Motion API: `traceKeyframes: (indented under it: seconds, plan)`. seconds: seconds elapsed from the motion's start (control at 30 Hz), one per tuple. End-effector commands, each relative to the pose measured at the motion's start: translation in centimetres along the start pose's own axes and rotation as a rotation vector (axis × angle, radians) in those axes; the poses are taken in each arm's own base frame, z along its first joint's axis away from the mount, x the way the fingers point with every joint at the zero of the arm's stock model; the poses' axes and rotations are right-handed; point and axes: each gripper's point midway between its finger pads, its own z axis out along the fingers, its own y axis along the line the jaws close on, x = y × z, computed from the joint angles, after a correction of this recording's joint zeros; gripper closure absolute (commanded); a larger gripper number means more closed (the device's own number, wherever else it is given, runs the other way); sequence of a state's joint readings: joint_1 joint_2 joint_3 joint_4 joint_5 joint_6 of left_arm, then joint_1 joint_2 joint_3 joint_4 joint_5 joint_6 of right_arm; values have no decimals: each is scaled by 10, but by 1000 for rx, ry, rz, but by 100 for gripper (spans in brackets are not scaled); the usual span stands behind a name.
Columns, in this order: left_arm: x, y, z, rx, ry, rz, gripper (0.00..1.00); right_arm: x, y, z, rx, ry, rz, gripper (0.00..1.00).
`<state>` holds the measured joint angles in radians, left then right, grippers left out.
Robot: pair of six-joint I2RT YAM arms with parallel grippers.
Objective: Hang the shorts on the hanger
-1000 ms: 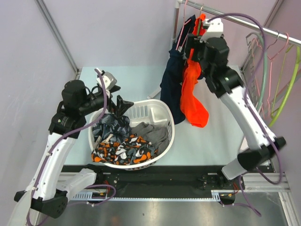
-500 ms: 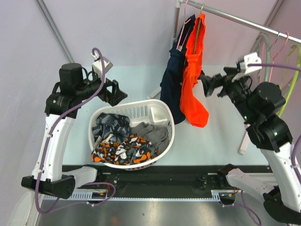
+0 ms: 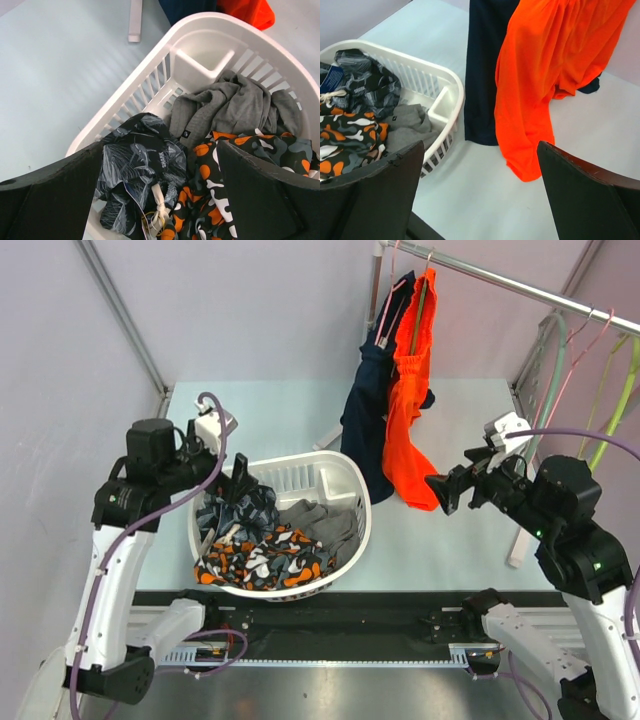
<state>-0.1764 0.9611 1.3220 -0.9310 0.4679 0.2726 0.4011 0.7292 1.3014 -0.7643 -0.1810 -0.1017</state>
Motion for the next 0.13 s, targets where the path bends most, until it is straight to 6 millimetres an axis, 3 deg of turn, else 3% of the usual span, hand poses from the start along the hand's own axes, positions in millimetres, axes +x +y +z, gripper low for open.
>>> traceKeyframes:
  seconds: [0.0, 0.1]
  plan:
    - [3, 6, -5, -46, -4, 24, 0, 6, 8, -4, -45, 13, 1, 0]
    - [2, 11, -8, -73, -5, 41, 0, 5, 8, -5, -48, 9, 7, 0]
